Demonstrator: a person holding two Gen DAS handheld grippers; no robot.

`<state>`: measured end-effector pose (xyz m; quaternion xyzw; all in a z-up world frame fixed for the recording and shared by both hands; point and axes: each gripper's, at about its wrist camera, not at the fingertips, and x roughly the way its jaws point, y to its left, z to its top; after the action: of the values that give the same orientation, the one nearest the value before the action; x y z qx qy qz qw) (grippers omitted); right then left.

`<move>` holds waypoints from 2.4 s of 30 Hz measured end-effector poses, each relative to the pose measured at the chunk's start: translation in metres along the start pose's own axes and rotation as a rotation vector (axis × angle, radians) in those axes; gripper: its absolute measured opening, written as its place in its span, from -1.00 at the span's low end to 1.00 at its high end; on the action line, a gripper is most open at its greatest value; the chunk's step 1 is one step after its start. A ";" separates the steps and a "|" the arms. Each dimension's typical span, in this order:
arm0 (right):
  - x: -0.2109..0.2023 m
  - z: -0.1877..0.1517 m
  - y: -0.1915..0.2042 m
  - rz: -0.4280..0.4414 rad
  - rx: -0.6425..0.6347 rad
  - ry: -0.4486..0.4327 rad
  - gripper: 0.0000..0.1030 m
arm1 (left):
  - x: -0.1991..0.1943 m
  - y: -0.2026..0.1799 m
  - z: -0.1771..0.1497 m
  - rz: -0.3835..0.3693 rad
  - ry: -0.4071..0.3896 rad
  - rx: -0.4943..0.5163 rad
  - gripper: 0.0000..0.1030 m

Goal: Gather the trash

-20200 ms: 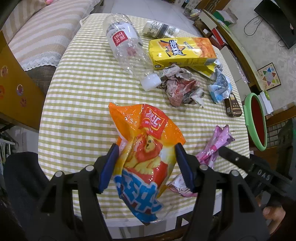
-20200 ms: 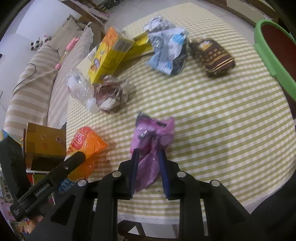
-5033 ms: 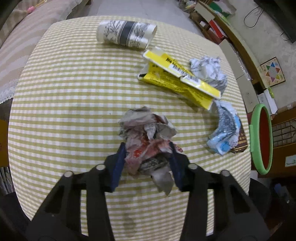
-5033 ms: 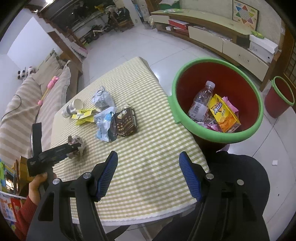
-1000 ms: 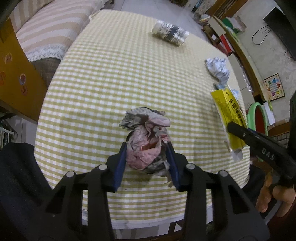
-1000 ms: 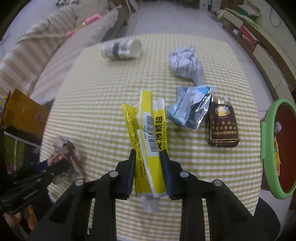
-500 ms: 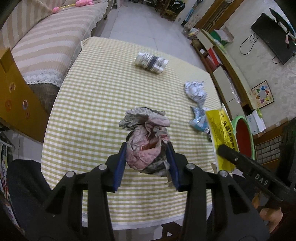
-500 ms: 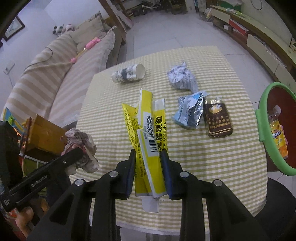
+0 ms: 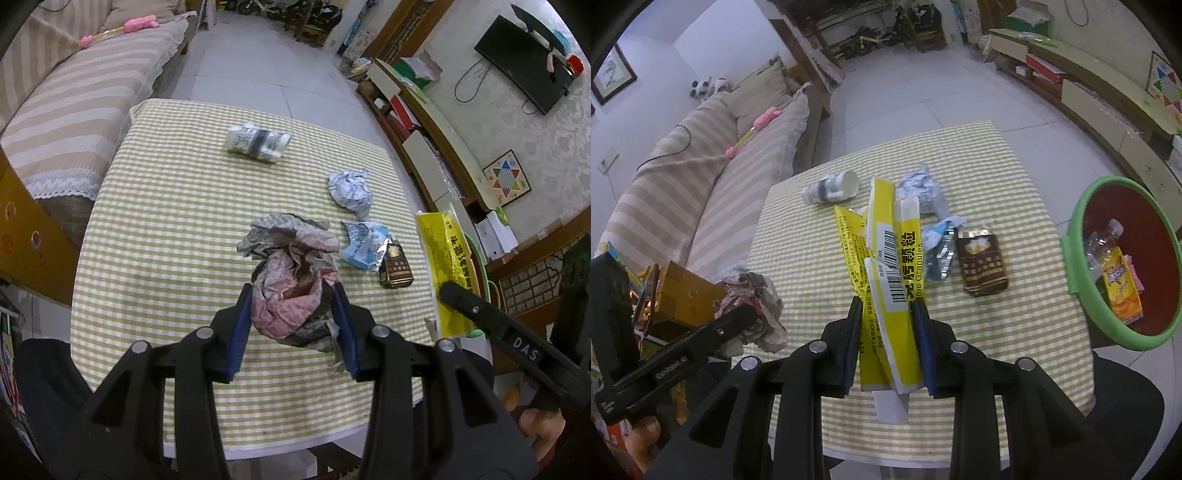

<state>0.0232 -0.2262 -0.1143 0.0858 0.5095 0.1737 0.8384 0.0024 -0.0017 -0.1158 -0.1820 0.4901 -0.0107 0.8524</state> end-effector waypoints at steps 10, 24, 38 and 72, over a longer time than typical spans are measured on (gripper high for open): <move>-0.016 -0.005 -0.037 -0.030 0.075 -0.038 -0.48 | -0.001 -0.035 0.010 -0.021 -0.021 0.082 -0.22; -0.048 -0.009 -0.103 -0.058 0.209 -0.105 -0.47 | 0.013 -0.107 0.021 -0.071 -0.022 0.219 -0.22; -0.067 -0.022 -0.158 -0.094 0.330 -0.138 -0.47 | 0.033 -0.165 0.018 -0.119 0.007 0.324 -0.22; -0.082 0.003 -0.253 -0.241 0.474 -0.229 0.22 | 0.099 -0.239 0.027 -0.270 0.108 0.374 0.46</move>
<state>0.0427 -0.4911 -0.1265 0.2373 0.4443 -0.0619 0.8617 0.1147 -0.2364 -0.1088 -0.0838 0.4957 -0.2250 0.8346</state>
